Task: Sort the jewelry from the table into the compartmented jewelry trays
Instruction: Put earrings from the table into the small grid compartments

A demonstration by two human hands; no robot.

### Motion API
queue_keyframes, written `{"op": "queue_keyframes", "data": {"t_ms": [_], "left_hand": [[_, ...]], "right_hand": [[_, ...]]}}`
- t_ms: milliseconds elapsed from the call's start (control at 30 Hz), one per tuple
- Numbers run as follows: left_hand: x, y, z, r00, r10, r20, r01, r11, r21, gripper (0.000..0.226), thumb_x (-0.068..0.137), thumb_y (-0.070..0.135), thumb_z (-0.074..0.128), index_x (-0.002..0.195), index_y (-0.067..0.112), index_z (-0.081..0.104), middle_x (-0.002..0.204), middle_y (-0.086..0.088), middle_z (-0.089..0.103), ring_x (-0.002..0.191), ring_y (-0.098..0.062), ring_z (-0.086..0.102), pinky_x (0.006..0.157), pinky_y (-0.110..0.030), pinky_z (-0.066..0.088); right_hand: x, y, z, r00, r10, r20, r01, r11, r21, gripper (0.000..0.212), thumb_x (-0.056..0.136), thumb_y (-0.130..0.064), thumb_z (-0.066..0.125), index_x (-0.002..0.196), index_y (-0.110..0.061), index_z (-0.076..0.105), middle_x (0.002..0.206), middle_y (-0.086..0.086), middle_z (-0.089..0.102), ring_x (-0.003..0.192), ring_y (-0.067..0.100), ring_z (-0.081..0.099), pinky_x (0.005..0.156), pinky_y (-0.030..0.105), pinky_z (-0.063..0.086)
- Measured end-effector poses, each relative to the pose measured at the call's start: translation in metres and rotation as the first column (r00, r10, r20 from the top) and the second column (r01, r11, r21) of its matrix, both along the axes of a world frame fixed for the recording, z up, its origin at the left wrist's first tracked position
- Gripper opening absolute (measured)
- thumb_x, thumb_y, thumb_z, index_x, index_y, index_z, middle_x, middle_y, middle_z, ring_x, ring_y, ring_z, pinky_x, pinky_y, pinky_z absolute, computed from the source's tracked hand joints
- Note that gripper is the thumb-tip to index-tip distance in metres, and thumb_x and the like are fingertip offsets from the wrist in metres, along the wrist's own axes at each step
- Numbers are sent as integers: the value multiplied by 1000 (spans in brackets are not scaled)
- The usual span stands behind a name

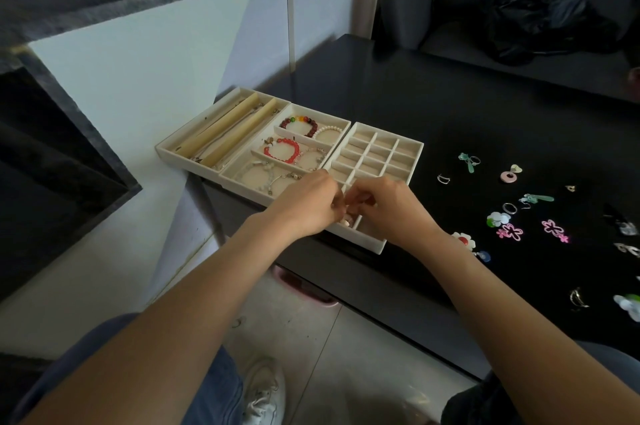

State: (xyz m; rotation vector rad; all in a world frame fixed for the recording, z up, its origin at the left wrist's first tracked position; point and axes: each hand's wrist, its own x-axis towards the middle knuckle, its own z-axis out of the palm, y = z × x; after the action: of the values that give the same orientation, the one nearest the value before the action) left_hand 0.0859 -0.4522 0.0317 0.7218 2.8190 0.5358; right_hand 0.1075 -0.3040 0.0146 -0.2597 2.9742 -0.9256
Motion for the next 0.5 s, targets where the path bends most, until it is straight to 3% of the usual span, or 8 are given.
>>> {"op": "queue_keyframes", "data": {"t_ms": [200, 333, 433, 500], "left_hand": [[-1, 6, -3, 998, 54, -33, -56, 997, -53, 26, 83, 40, 68, 80, 14, 66, 88, 1, 48, 78, -19, 53, 70, -32, 38], [1, 10, -1, 989, 147, 18, -145, 987, -62, 42, 80, 42, 71, 58, 13, 50, 71, 2, 44, 72, -21, 49, 69, -33, 35], [3, 11, 1, 980, 179, 82, -174, 982, -72, 47, 81, 40, 69, 53, 16, 41, 59, 3, 40, 77, -27, 58, 67, -32, 34], [2, 13, 1, 971, 206, 123, -199, 978, -61, 46, 82, 37, 69, 54, 16, 40, 57, 3, 39, 70, -26, 56, 70, -34, 36]], "right_hand": [[2, 0, 1, 999, 24, 43, -26, 999, 29, 23, 90, 1, 53, 101, -14, 66, 101, -1, 68, 95, 9, 63, 74, 10, 45], [2, -2, 2, 995, 59, 76, -67, 993, 96, 32, 88, 4, 48, 105, -17, 65, 105, -1, 68, 100, 11, 62, 87, 25, 51], [3, -2, 2, 994, 79, 80, -91, 983, 160, 37, 86, 4, 45, 107, -19, 65, 104, -2, 68, 99, 12, 62, 89, 30, 51], [3, -2, 1, 995, 80, 63, -91, 978, 189, 35, 87, 2, 46, 107, -20, 64, 103, -3, 68, 97, 13, 62, 87, 32, 52]]}}
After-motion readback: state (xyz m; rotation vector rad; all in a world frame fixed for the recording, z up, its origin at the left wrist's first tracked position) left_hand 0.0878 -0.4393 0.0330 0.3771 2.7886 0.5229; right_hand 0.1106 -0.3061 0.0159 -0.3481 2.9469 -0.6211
